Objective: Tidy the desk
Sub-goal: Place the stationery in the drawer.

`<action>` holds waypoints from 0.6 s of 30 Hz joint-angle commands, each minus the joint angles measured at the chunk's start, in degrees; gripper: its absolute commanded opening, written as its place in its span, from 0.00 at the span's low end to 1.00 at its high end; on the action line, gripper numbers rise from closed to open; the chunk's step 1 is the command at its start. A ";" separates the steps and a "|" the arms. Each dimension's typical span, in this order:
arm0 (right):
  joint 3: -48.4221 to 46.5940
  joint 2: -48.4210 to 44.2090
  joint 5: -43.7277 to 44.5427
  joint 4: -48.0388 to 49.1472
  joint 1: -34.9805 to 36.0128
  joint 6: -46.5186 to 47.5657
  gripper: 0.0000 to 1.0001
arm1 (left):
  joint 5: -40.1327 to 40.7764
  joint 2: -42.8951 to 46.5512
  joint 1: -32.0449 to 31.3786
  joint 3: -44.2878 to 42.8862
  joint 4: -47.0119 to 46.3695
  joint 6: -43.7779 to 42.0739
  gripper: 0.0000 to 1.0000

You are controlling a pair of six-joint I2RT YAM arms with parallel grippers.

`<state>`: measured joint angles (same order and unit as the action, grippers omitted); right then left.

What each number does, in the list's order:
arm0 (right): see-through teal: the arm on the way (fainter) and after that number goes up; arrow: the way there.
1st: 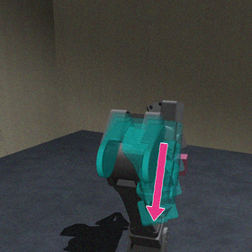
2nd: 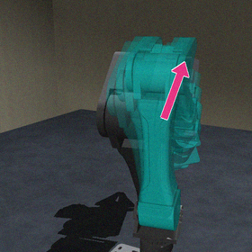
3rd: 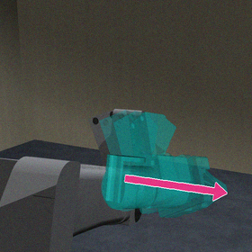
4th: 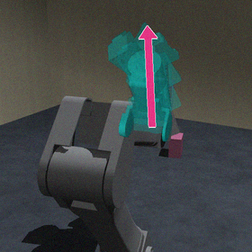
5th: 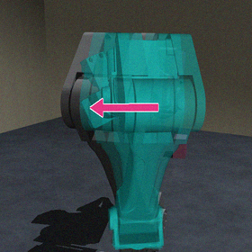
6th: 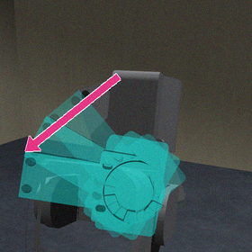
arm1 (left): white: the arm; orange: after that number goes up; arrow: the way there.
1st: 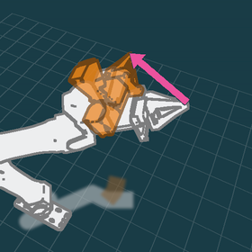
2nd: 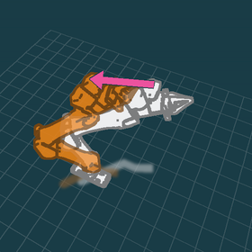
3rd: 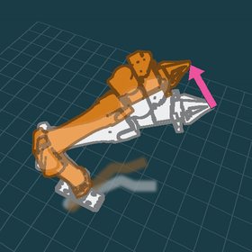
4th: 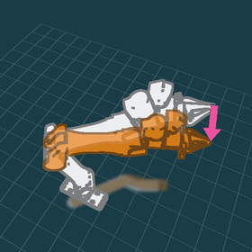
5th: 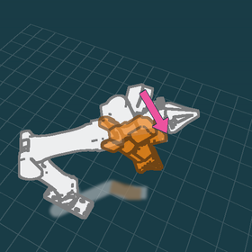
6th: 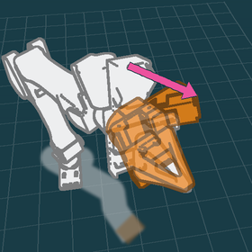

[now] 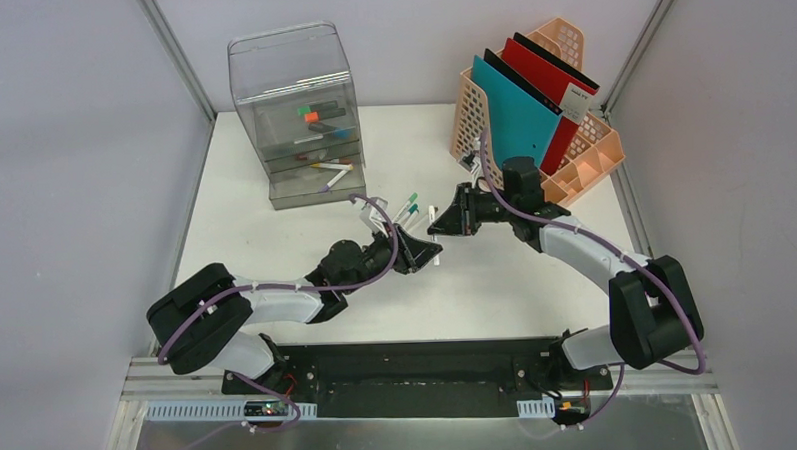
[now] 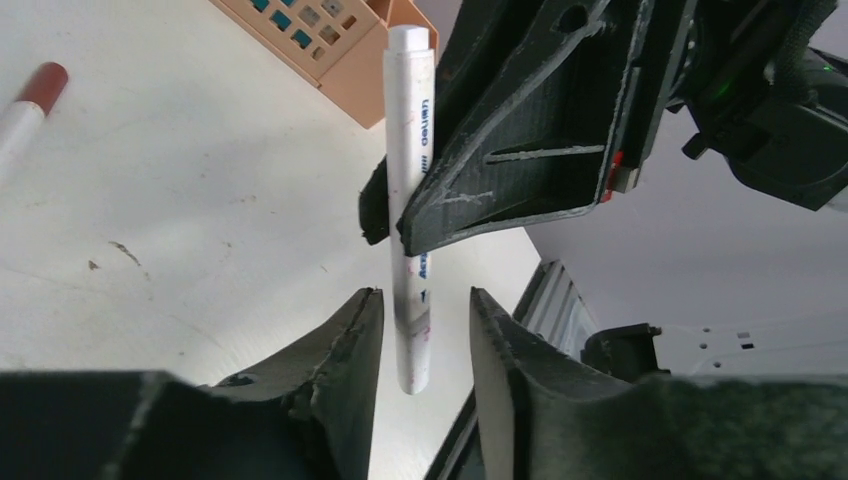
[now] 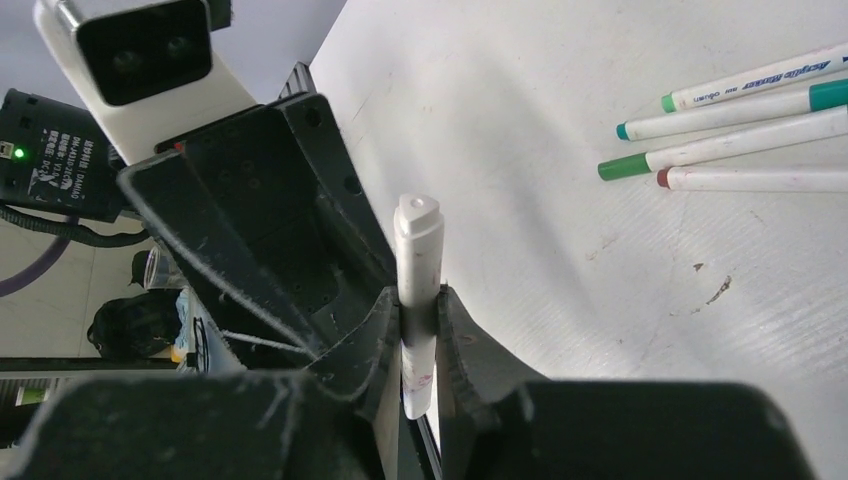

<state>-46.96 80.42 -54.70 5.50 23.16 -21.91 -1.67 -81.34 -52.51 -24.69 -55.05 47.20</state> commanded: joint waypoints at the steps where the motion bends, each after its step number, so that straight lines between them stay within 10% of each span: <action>1: -1.61 -0.57 -1.06 -1.08 0.70 2.92 0.00 | -2.32 1.72 -0.37 0.82 -3.64 -2.28 0.45; 12: -3.94 0.30 -10.34 -9.08 1.34 14.00 0.00 | -7.47 9.31 0.63 4.46 -4.35 -10.65 0.95; 18: -6.11 1.06 -17.68 -17.80 1.81 25.55 0.00 | -4.65 13.69 0.66 6.25 -3.83 -12.30 0.99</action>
<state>-49.80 81.30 -65.47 -6.81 24.40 -6.00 -7.60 -70.96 -52.40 -19.66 -56.18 37.93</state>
